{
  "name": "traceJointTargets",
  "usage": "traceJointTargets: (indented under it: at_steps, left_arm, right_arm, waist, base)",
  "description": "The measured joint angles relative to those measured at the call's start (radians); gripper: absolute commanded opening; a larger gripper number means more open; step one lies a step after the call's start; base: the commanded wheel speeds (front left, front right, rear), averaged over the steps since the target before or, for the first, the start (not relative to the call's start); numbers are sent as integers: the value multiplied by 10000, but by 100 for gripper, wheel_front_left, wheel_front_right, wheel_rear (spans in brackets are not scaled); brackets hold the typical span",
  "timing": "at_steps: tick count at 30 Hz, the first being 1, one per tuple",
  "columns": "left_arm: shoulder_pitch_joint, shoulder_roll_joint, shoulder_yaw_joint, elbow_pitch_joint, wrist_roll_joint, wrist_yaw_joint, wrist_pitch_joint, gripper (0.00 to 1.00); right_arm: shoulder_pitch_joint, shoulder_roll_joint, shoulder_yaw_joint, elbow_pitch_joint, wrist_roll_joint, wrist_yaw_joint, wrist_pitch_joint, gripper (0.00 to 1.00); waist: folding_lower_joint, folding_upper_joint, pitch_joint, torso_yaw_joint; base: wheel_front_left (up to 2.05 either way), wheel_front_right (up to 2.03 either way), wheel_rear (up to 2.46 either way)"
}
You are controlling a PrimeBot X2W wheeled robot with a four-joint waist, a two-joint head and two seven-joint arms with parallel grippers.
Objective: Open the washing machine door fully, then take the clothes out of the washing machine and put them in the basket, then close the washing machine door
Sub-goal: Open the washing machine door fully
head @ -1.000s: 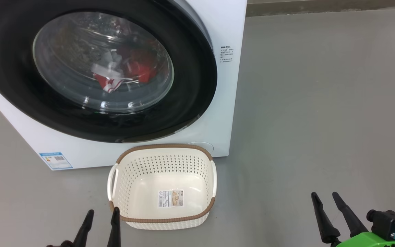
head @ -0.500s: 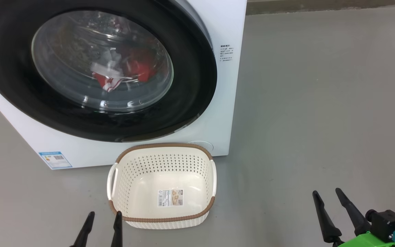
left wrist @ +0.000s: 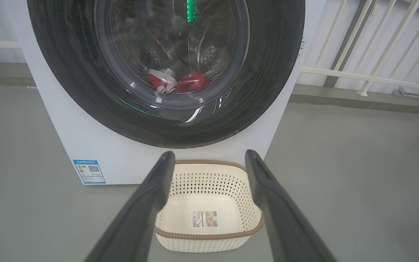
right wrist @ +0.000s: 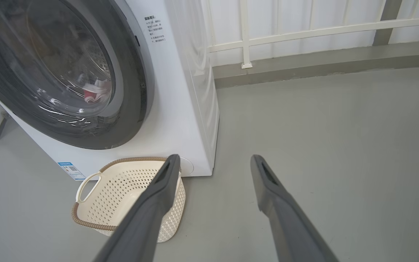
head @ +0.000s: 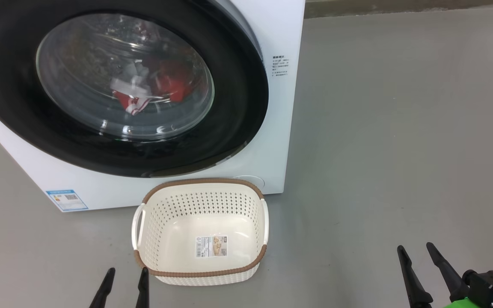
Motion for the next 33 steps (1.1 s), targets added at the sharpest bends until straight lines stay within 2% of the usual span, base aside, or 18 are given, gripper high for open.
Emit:
traceJointTargets:
  at_steps: [6, 7, 8, 9, 12, 16, 25, 33]
  left_arm:
    - [-1, 0, 4, 52, 0, -12, 0, 100]
    - [-2, 0, 2, 56, 0, -13, 0, 100]
    - [-2, 0, 2, 58, 0, -44, 0, 100]
    - [-2, 0, 0, 61, 0, -81, 0, 100]
    - [-4, 0, -6, 61, -8, -82, 0, 100]
    - [-9, 2, -50, 58, -31, -82, 0, 100]
    - [-82, 4, -290, 36, -192, -82, 0, 100]
    - [-736, 6, -539, -107, -477, -82, 0, 100]
  right_arm:
    - [0, 86, -107, -196, -56, 0, 0, 100]
    - [0, 109, -125, -263, -52, 0, -13, 48]
    - [0, 123, -121, -313, -19, 0, -13, 10]
    - [0, 146, -121, -368, 77, 0, -15, 0]
    - [-2, 182, -46, -525, 445, 0, -31, 0]
    - [-168, 337, 71, -671, 1490, 0, -40, 0]
    - [-2278, 424, 631, -1091, 3963, 0, -69, 0]
    - [-4414, -190, 1350, -1197, 5448, 0, -71, 0]
  waist:
    - [0, 0, 35, 7]
    - [0, 0, 39, 16]
    - [0, 0, 41, 28]
    - [0, 0, 42, 41]
    - [0, 0, 44, 77]
    - [0, 0, 89, 119]
    - [0, 0, 380, 279]
    - [0, 0, 1086, 603]
  base:
    - [0, 0, 0]
    - [0, 0, 0]
    - [0, 0, 0]
    - [0, 0, 0]
    - [0, 0, 0]
    - [0, 0, 0]
    - [0, 0, 0]
    - [0, 0, 0]
